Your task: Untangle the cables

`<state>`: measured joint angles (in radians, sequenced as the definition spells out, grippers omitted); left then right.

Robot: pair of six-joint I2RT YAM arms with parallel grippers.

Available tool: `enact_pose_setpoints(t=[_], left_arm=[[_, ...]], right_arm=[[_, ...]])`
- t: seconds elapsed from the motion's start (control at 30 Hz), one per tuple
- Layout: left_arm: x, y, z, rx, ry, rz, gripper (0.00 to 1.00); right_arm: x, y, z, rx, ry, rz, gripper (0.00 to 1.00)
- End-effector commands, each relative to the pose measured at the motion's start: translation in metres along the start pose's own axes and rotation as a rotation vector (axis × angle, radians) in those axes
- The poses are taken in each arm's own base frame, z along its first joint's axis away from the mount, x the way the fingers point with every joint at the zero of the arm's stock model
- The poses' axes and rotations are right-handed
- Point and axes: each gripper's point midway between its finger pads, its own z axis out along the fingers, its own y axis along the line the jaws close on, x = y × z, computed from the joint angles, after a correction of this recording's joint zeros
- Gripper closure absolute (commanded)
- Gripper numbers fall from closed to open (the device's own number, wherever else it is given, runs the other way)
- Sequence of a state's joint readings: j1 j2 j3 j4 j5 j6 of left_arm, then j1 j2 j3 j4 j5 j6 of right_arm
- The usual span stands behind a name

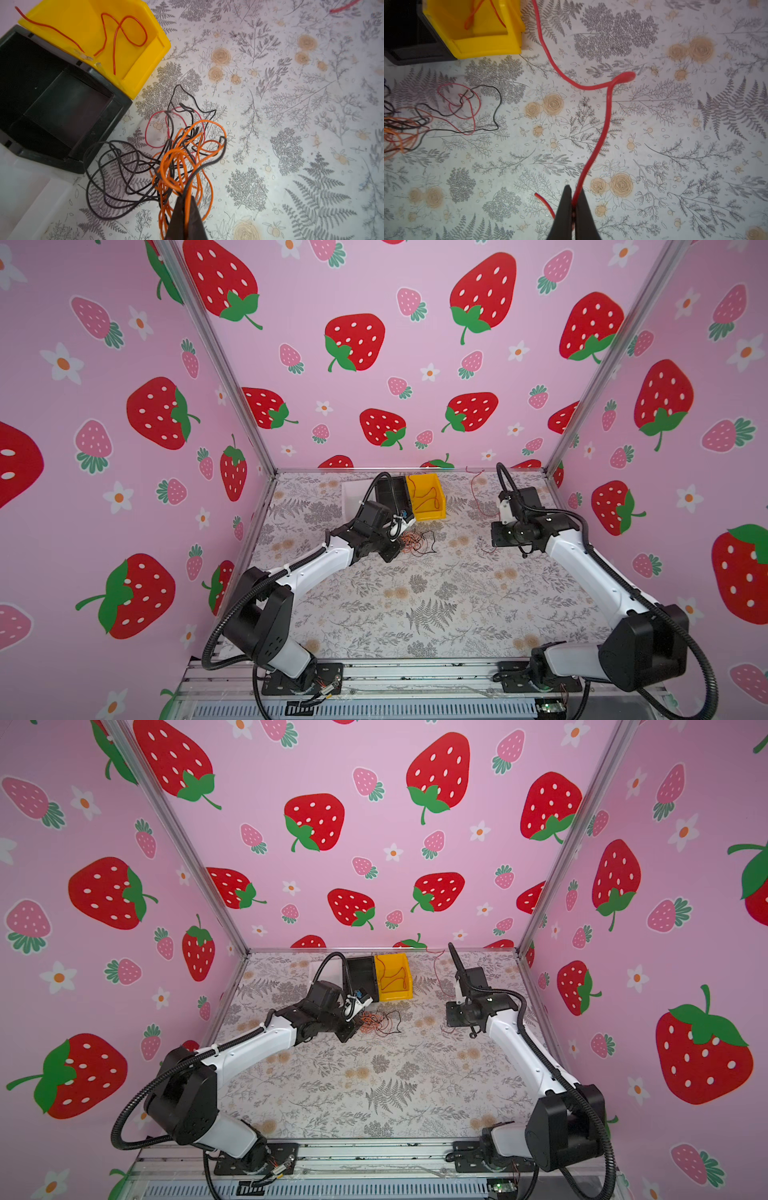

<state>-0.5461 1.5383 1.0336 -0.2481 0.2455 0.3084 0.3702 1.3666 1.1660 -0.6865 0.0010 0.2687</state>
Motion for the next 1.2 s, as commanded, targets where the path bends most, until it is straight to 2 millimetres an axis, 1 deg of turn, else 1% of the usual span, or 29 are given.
enact_pose_setpoints(t=[0.0, 0.17, 0.23, 0.33, 0.43, 0.53, 0.57, 0.67, 0.73, 0.83, 0.87, 1.0, 1.03, 1.13, 1.17], left_arm=[[0.015, -0.010, -0.008, 0.027, 0.027, 0.002, 1.00], [0.029, -0.016, -0.014, 0.035, 0.069, -0.004, 1.00], [0.034, -0.016, -0.016, 0.028, 0.077, -0.006, 1.00], [0.040, -0.014, -0.017, -0.001, 0.075, 0.002, 1.00], [0.045, -0.011, -0.017, -0.020, 0.084, 0.010, 1.00], [0.048, -0.010, -0.016, -0.024, 0.098, 0.017, 0.99], [0.049, -0.010, -0.014, -0.024, 0.101, 0.016, 0.96], [0.048, -0.015, -0.010, 0.011, 0.097, 0.011, 0.78], [0.043, -0.017, -0.009, 0.031, 0.084, 0.002, 0.67], [0.031, -0.016, -0.014, 0.019, 0.037, -0.002, 0.55], [0.028, -0.015, -0.016, 0.013, 0.023, -0.002, 0.53], [0.004, -0.009, -0.038, -0.038, -0.064, 0.015, 0.44], [-0.003, -0.008, -0.046, -0.051, -0.086, 0.020, 0.43], [-0.028, 0.001, -0.070, -0.114, -0.157, 0.005, 0.23], [-0.037, 0.006, -0.078, -0.139, -0.175, -0.002, 0.20]], right_arm=[[-0.040, 0.034, 0.000, -0.084, -0.090, -0.041, 1.00], [-0.089, 0.060, 0.017, -0.098, -0.169, -0.049, 1.00], [-0.110, 0.074, 0.025, -0.123, -0.228, -0.056, 1.00], [-0.135, 0.091, 0.038, -0.176, -0.338, -0.046, 1.00], [-0.149, 0.095, 0.055, -0.192, -0.400, -0.012, 1.00], [-0.152, 0.101, 0.067, -0.203, -0.389, -0.010, 1.00], [-0.151, 0.101, 0.070, -0.197, -0.384, -0.015, 1.00], [-0.146, 0.101, 0.072, -0.176, -0.370, -0.059, 1.00], [-0.141, 0.098, 0.071, -0.150, -0.358, -0.106, 1.00], [-0.133, 0.089, 0.070, -0.099, -0.350, -0.173, 1.00], [-0.132, 0.088, 0.069, -0.091, -0.349, -0.203, 1.00], [-0.125, 0.079, 0.067, -0.030, -0.324, -0.298, 1.00], [-0.124, 0.076, 0.064, -0.011, -0.322, -0.318, 1.00], [-0.117, 0.066, 0.059, 0.039, -0.309, -0.362, 1.00], [-0.114, 0.063, 0.057, 0.051, -0.306, -0.376, 1.00]])
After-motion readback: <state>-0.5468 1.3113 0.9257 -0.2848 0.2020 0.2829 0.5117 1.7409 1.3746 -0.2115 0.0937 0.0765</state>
